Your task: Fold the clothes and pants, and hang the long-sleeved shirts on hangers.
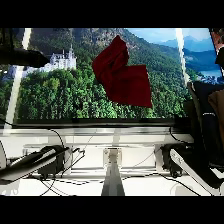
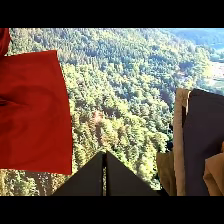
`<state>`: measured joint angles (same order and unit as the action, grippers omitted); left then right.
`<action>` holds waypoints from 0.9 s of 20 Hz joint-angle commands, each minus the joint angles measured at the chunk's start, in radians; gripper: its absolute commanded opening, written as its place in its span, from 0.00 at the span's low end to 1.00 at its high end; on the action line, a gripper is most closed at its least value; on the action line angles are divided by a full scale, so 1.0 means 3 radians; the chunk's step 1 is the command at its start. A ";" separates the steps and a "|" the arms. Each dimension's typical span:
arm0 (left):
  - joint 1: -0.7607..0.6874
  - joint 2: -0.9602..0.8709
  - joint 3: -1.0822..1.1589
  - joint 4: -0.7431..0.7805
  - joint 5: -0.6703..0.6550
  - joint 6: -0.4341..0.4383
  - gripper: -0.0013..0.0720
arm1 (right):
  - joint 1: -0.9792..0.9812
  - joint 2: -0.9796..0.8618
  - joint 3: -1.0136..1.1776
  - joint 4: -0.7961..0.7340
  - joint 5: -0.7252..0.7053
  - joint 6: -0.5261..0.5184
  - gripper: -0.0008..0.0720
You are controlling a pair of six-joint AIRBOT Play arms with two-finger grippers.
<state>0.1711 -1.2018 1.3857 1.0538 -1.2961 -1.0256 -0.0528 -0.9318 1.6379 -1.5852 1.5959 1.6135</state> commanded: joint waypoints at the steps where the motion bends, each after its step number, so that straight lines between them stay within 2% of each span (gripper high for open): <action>1: -0.0003 0.0001 0.0001 0.0000 0.0001 0.0000 0.04 | 0.0003 0.0000 0.0001 0.0000 0.0001 0.0000 0.03; 6: -0.0003 0.0001 0.0001 0.0000 0.0001 0.0000 0.04 | 0.0003 0.0000 0.0001 -0.0001 -0.0004 -0.0011 0.03; 7: -0.0003 0.0001 0.0001 0.0000 0.0001 0.0000 0.04 | 0.0003 -0.0001 0.0003 -0.0028 -0.0103 -0.0128 0.03; 12: -0.0003 0.0001 0.0001 0.0000 0.0003 0.0000 0.04 | 0.0003 0.0000 0.0003 -0.0027 -0.1259 -0.0159 0.03; 17: -0.0003 0.0001 0.0001 -0.0001 0.0003 0.0000 0.04 | 0.0003 0.0000 0.0005 0.0013 -0.1962 -0.0158 0.03; 18: -0.0004 0.0000 0.0001 -0.0004 0.0005 0.0000 0.04 | 0.0003 0.0004 0.0019 0.0014 -0.1972 -0.0156 0.03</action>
<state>0.1707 -1.2018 1.3857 1.0538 -1.2957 -1.0260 -0.0528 -0.9318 1.6394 -1.5902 1.1255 1.5673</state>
